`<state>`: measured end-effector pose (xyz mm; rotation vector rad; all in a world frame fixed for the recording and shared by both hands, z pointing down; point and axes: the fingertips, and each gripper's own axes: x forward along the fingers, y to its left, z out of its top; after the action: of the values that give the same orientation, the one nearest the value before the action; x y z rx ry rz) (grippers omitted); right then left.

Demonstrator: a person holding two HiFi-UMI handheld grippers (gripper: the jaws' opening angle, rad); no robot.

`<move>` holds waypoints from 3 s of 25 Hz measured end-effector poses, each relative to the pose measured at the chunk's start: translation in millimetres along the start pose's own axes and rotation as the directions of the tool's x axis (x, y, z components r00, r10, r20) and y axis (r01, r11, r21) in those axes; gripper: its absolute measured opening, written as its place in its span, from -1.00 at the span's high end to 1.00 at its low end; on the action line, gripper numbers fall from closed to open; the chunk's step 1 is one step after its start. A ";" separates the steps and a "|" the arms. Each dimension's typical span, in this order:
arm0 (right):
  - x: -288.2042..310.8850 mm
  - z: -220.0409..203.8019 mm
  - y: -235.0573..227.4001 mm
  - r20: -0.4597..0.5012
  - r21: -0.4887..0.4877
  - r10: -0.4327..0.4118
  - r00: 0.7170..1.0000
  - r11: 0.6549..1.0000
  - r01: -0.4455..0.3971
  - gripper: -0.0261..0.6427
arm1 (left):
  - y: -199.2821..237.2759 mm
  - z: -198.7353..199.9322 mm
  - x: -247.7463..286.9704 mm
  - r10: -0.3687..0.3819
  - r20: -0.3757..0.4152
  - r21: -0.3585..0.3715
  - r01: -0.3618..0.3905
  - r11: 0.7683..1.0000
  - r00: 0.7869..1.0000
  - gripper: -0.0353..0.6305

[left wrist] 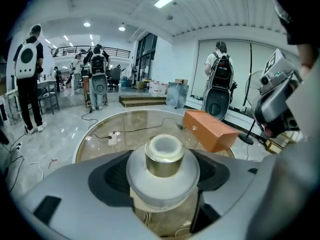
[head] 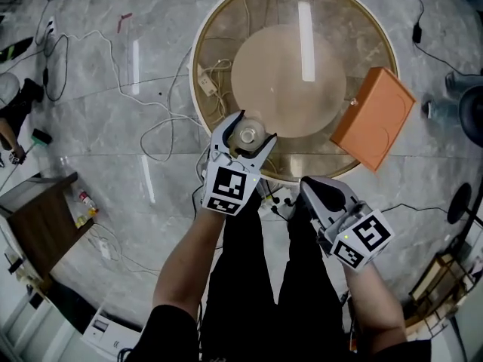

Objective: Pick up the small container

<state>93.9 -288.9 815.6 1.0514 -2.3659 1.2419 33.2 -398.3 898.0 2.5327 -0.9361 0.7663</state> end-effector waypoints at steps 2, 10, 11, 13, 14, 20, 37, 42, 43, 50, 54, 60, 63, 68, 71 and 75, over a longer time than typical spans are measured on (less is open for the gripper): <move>-15.7 11.3 13.5 0.011 -0.013 0.004 1.000 1.000 -0.004 0.88 | -11.8 20.4 -18.3 0.009 -0.006 -0.004 -0.010 1.000 1.000 -0.14; -108.5 69.4 110.0 0.067 -0.088 0.063 0.996 0.994 -0.057 0.88 | -73.0 142.7 -135.3 0.023 0.008 0.041 -0.023 0.999 1.000 -0.14; -121.2 76.2 117.7 0.070 -0.109 0.068 0.995 0.992 -0.060 0.88 | -77.7 158.3 -148.5 0.037 0.018 0.039 -0.038 0.999 0.999 -0.14; -145.3 88.7 128.5 0.076 -0.155 0.079 0.994 0.986 -0.066 0.88 | -85.5 188.5 -172.9 0.077 0.042 0.039 -0.078 0.996 0.996 -0.14; -158.2 91.8 134.7 0.077 -0.173 0.082 0.994 0.983 -0.068 0.88 | -91.7 200.8 -186.3 0.096 0.047 0.041 -0.098 0.994 0.994 -0.14; -243.8 83.8 181.8 0.094 -0.185 0.076 0.993 0.981 -0.058 0.88 | -154.2 249.2 -271.0 0.166 0.053 0.038 -0.169 0.985 0.985 -0.14; -360.2 120.0 237.3 0.304 -0.198 0.073 0.950 0.980 -0.012 0.88 | -262.4 307.5 -368.4 0.061 0.093 0.063 -0.067 0.996 0.994 -0.14; -359.7 133.2 240.7 0.324 -0.187 0.073 0.943 0.982 -0.012 0.89 | -249.2 327.9 -379.5 0.067 0.111 0.076 -0.076 0.994 0.992 -0.14; -359.6 137.6 241.1 0.334 -0.187 0.071 0.940 0.982 -0.008 0.89 | -245.9 330.0 -380.9 0.068 0.113 0.077 -0.077 0.994 0.991 -0.14; -361.0 172.1 251.3 0.379 -0.243 0.102 0.920 0.970 -0.007 0.89 | -225.9 340.9 -389.5 0.086 0.134 0.058 -0.094 0.994 0.987 -0.14; -367.0 190.5 256.6 0.396 -0.276 0.124 0.910 0.961 -0.011 0.89 | -217.4 354.6 -398.8 0.102 0.152 0.046 -0.110 0.993 0.983 -0.14; -379.6 211.8 258.1 0.445 -0.316 0.132 0.886 0.949 0.018 0.89 | -209.4 363.3 -419.8 0.140 0.170 0.020 -0.145 0.989 0.975 -0.14; -383.8 220.2 265.1 0.451 -0.356 0.137 0.882 0.934 0.038 0.89 | -205.1 363.4 -426.2 0.156 0.179 0.003 -0.159 0.987 0.971 -0.14; -385.7 217.1 270.2 0.440 -0.402 0.153 0.885 0.915 0.042 0.89 | -202.1 360.9 -423.7 0.164 0.170 -0.013 -0.164 0.986 0.972 -0.14; -386.6 216.4 268.0 0.445 -0.390 0.138 0.885 0.919 0.053 0.89 | -203.1 362.0 -418.9 0.153 0.164 -0.007 -0.154 0.988 0.975 -0.14; -386.4 213.9 263.2 0.446 -0.374 0.127 0.886 0.926 0.056 0.89 | -207.1 365.0 -413.4 0.137 0.161 0.005 -0.139 0.990 0.977 -0.14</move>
<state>197.7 -178.0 324.5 1.2801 -2.8300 0.5271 43.8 -215.6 338.1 2.5953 -1.1729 0.6166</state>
